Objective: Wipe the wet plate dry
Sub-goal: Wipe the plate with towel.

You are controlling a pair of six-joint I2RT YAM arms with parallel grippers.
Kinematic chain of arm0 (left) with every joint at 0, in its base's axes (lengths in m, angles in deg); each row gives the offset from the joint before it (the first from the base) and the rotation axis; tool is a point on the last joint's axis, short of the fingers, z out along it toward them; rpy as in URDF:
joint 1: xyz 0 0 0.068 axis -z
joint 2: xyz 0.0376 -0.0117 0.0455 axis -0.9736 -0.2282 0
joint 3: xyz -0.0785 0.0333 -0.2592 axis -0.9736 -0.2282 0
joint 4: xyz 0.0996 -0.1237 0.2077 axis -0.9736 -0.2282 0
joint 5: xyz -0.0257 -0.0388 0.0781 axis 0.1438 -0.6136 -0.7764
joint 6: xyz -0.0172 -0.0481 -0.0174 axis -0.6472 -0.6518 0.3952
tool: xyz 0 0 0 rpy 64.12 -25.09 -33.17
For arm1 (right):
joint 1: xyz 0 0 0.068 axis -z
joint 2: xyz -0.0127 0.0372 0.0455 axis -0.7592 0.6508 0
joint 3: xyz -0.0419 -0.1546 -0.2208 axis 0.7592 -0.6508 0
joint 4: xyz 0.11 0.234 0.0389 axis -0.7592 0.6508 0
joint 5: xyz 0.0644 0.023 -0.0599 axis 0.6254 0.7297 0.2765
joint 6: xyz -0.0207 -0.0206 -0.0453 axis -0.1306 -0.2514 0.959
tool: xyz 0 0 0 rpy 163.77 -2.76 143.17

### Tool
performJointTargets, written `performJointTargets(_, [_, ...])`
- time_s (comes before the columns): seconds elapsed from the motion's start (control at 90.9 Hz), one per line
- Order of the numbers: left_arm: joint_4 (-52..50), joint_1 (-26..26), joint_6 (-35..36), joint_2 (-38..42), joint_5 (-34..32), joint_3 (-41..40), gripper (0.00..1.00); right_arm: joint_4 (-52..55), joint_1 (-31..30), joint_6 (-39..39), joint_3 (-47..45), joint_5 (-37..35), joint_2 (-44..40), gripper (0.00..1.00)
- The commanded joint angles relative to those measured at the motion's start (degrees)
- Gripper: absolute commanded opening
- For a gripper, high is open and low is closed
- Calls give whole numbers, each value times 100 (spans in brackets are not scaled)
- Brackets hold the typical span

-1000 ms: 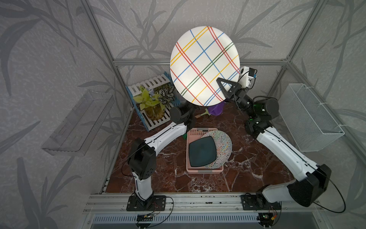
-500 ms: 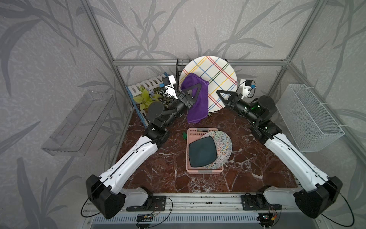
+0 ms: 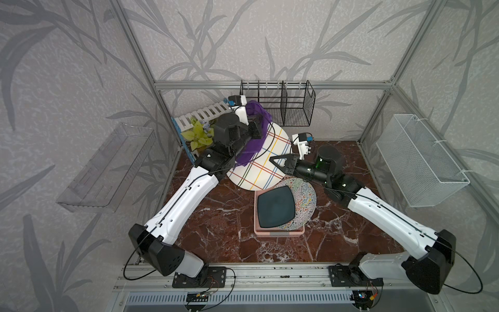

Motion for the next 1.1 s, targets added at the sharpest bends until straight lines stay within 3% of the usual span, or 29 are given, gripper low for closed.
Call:
performJointTargets(0.0, [-931, 587, 753, -442, 454, -335, 0, -1355, 348, 120, 616, 320, -308, 0])
performJointTargets(0.066, [-703, 526, 574, -232, 285, -739, 0, -1471, 751, -214, 573, 205, -399, 0])
performJointTargets(0.132, [-514, 128, 276, 73, 187, -1036, 0, -1490, 951, -321, 353, 232, -589, 0])
performJointTargets(0.242, [-444, -540, -20, 335, 540, -1075, 0, -965, 646, -49, 155, 537, -753, 0])
performJointTargets(0.319, [-657, -353, 360, 199, 824, -786, 0, -1070, 134, 162, -24, 422, -717, 0])
performJointTargets(0.385, [-729, 33, 520, -25, 1196, -694, 0, -1277, 37, 66, 24, 375, -576, 0])
performJointTargets(0.462, [-585, 415, 525, -116, 1286, -866, 0, -1322, 311, -96, 320, 221, -422, 0])
performJointTargets(0.539, [-201, 238, 43, 116, 1317, -1229, 0, -1766, 857, -636, 479, 204, -338, 0])
performJointTargets(0.649, [969, -964, -1572, 790, 2268, -1996, 0, -2371, 1687, -1481, 215, 361, -450, 0])
performJointTargets(0.781, [3659, -2131, -4155, 1285, 3444, -2861, 0, -3309, 2095, -2199, -495, 637, -846, 0])
performJointTargets(0.946, [6091, -2138, -6451, 980, 3636, -3021, 0, -4514, 1790, -2849, -814, 807, -726, 0])
performJointTargets(1.089, [7748, -1855, -7974, 562, 3251, -2905, 0, -4769, 1372, -2950, -669, 774, -310, 0])
